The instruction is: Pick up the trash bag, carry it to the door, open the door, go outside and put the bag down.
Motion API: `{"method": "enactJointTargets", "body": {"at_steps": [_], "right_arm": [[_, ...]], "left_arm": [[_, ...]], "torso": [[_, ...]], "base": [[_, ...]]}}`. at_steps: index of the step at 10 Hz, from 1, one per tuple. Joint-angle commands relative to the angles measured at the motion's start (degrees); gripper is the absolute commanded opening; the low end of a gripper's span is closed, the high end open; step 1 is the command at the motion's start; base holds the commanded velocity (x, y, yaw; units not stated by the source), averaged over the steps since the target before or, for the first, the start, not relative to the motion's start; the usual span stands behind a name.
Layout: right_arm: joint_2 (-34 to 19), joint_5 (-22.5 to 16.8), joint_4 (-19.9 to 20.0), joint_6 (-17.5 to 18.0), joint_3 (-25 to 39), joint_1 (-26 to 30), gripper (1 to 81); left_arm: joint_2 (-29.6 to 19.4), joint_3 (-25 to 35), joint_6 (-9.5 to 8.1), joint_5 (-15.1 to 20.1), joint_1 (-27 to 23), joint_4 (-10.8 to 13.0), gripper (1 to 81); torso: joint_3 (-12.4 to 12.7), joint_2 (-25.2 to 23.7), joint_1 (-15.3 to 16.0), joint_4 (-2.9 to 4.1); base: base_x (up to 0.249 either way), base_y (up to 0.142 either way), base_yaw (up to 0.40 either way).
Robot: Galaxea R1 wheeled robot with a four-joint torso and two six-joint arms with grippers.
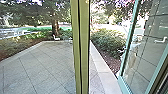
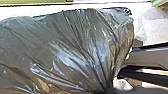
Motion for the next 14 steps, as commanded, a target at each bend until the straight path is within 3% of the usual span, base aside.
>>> {"method": "enactJointTargets", "body": {"at_steps": [1,5,14], "right_arm": [[0.8,-3.3,-0.1,-0.5,0.4,1.6,81.1],[1.6,-3.4,-0.1,-0.5,0.2,1.6,81.1],[1.8,-3.3,0.1,-0.4,0.2,1.1,81.1]], "left_arm": [[0.1,0.4,0.23,3.1,-2.0,0.0,1.0],[0.1,0.4,0.32,2.9,-2.3,0.4,1.0],[0.2,0.4,0.41,3.0,-2.5,0.5,1.0]], "torso": [[0.0,0.0,0.0,0.00],[0.0,0.0,0.0,0.00],[0.0,0.0,0.0,0.00]], "base": [[0.000,0.000,0.000],[0.000,0.000,0.000],[0.000,-0.091,0.000]]}}
